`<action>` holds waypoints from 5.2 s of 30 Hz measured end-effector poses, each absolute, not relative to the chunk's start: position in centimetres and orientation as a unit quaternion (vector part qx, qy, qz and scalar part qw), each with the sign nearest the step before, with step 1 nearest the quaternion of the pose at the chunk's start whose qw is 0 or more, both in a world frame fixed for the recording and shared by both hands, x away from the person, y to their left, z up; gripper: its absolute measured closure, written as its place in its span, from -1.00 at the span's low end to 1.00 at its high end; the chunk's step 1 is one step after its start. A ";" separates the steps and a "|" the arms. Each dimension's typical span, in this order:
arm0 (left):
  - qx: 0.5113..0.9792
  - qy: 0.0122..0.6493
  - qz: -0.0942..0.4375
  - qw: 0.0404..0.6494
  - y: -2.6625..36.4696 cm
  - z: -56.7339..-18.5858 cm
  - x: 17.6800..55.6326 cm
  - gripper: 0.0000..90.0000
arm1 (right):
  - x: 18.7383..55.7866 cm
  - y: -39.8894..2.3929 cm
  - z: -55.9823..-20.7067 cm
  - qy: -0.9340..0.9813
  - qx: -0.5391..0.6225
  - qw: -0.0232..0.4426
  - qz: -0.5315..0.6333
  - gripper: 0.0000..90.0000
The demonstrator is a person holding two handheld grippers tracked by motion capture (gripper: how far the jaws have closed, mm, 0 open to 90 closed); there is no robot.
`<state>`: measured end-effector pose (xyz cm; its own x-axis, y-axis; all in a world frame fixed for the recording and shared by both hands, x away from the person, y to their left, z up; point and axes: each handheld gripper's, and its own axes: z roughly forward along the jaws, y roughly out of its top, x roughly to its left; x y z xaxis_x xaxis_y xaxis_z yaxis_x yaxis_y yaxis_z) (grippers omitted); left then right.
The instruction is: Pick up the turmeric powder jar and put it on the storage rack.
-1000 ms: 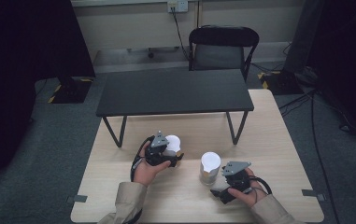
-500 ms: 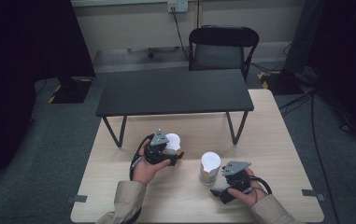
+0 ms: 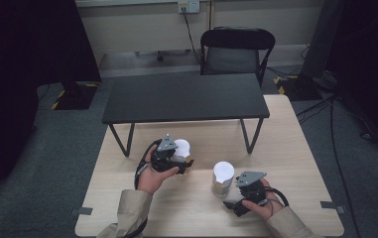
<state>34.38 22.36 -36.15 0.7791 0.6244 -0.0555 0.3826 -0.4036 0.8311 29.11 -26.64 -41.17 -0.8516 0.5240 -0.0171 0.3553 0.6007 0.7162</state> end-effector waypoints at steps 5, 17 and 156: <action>0.829 0.299 0.135 0.452 22.4 -35.3 34.3 -0.33 | 29.1 -26.6 -41.2 0.887 0.248 0.113 0.372 -1.00; 0.831 0.289 0.130 0.457 22.6 -33.6 34.3 -0.33 | 29.1 -26.6 -41.2 0.887 0.248 0.113 0.372 -1.00; 0.811 0.343 0.188 0.436 21.6 -17.1 40.6 -0.32 | 29.1 -26.6 -41.2 0.887 0.248 0.113 0.372 -1.00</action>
